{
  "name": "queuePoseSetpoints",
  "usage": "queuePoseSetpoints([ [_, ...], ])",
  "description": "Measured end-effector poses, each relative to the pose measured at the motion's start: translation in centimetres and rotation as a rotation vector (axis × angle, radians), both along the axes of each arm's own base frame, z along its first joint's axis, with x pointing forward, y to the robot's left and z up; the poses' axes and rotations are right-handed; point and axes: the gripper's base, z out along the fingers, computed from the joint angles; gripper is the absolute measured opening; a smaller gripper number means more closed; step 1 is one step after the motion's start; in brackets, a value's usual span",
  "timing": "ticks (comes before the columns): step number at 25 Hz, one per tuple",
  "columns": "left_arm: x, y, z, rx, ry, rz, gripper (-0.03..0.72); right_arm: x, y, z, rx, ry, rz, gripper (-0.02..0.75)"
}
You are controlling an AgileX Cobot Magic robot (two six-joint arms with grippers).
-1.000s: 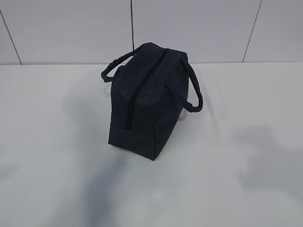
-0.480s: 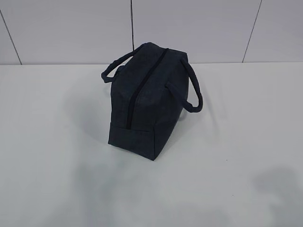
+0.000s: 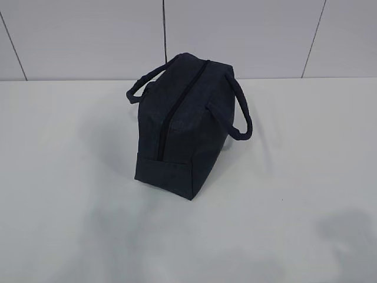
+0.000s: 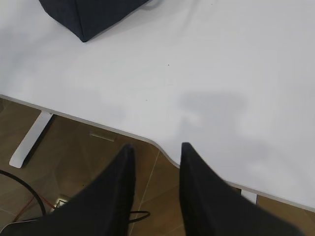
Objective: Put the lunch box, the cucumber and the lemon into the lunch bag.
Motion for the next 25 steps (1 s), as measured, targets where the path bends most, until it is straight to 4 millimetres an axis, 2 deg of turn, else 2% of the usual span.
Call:
queuePoseSetpoints([
  [11, 0.0, 0.0, 0.0, 0.004, 0.002, 0.001, 0.416, -0.1, 0.0, 0.0, 0.001, -0.005, 0.002, 0.250],
  [15, -0.2, 0.3, 0.0, -0.011, -0.012, 0.031, 0.414, -1.0, -0.1, 0.0, 0.011, -0.071, -0.003, 0.250],
  [20, -1.6, 1.7, 0.0, -0.085, -0.094, 0.180, 0.414, -1.1, -0.1, 0.0, 0.014, -0.083, -0.060, 0.249],
  [25, -1.9, 1.7, -0.1, -0.075, -0.097, 0.361, 0.404, -1.0, 0.1, 0.0, 0.016, -0.083, -0.125, 0.249],
])
